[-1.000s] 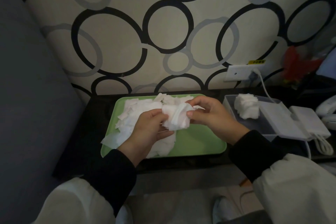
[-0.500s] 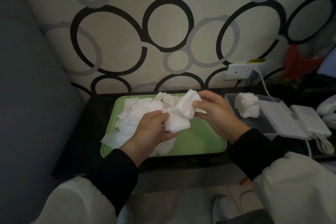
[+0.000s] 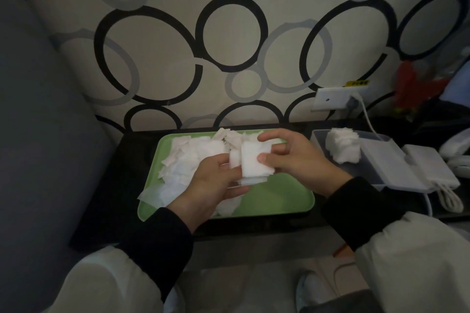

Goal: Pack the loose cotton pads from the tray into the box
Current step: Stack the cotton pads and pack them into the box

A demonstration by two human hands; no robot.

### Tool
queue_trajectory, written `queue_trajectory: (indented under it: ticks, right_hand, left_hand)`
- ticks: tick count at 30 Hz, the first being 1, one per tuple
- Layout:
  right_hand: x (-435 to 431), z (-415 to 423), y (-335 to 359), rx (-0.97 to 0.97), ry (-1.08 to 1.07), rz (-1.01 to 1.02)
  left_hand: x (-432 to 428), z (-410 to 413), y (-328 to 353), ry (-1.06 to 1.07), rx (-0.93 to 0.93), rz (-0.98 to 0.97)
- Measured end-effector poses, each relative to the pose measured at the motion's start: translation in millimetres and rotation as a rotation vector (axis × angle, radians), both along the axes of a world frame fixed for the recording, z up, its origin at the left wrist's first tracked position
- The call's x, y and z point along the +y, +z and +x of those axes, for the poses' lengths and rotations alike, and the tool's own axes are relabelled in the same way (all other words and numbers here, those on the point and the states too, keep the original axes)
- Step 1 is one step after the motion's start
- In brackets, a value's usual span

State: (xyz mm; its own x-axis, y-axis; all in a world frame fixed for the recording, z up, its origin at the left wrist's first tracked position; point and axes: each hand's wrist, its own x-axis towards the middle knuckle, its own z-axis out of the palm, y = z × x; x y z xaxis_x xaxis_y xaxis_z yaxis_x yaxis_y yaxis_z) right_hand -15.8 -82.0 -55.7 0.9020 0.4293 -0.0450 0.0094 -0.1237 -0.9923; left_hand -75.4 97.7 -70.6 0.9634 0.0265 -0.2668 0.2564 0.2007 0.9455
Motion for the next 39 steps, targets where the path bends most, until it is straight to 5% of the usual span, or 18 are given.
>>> queue_trajectory:
  ticks: [20,30,39]
  right_hand:
    - [-21,6,-6,-0.134,-0.076,-0.27]
    - [-54,10,2,-0.272,0.093,-0.49]
    - [-137,31,41,-0.348,-0.178,-0.646]
  left_hand:
    - [-28,10,1,0.017,0.041,-0.007]
    - [-60,21,-17,-0.201,-0.221,0.27]
    - [-110,38,-19,-0.145,-0.18,0.259]
